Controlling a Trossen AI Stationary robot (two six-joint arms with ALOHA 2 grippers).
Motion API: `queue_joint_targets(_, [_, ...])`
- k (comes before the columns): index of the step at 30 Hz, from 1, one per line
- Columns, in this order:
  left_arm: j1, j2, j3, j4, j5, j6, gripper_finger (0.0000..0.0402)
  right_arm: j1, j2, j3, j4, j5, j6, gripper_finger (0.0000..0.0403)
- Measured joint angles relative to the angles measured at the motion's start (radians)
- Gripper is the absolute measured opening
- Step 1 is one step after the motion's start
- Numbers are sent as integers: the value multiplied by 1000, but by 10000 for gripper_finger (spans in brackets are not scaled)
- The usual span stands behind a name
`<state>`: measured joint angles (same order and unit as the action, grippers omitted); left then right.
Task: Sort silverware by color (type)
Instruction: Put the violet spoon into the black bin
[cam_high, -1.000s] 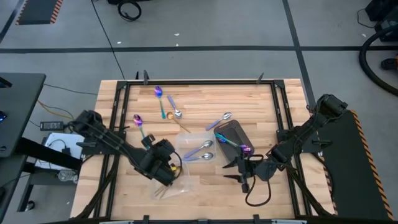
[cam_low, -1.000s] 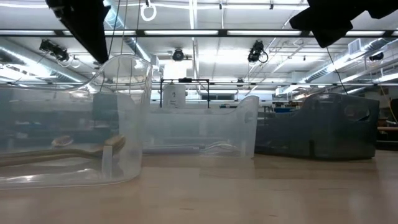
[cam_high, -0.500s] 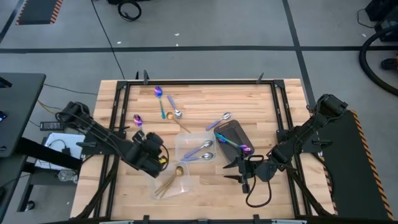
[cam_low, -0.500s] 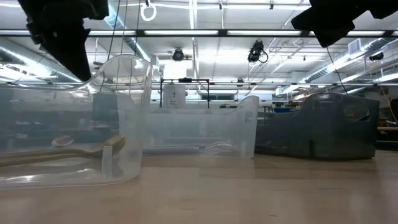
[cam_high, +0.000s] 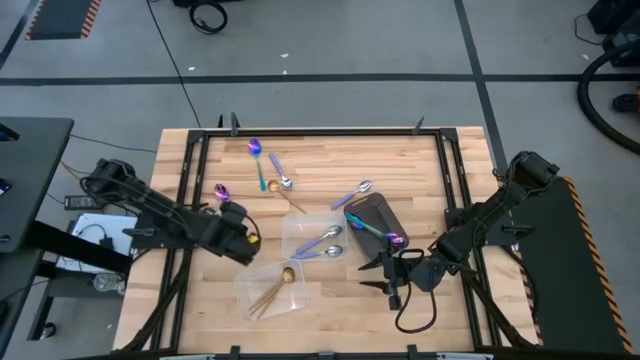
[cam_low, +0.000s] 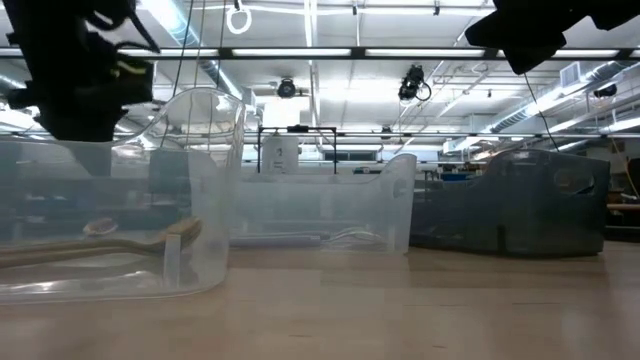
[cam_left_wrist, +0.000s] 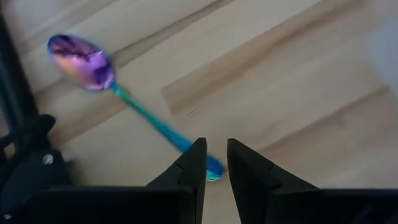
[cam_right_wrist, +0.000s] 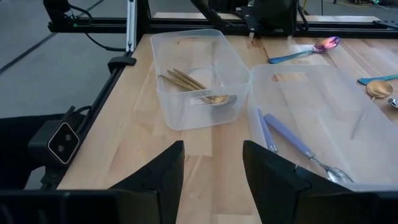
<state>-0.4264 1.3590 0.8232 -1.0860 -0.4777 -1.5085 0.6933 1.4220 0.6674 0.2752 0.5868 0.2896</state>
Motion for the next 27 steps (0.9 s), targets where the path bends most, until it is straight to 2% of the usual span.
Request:
queue_joint_targets(8, [117,-17,-46,14,48,69,82,-14,0,0,0,-1,-25,174])
queue_joint_targets(14, [222,-26,-121,60,119,167,159,-21,0,0,2,-4,-53,174])
queue_joint_targets(17, [276,-32,-164,121,152,220,184,-21,0,0,8,-4,-63,174])
queue_joint_targets(27, [459,-106,-289,305,239,334,179,-22,0,0,21,-12,-81,174])
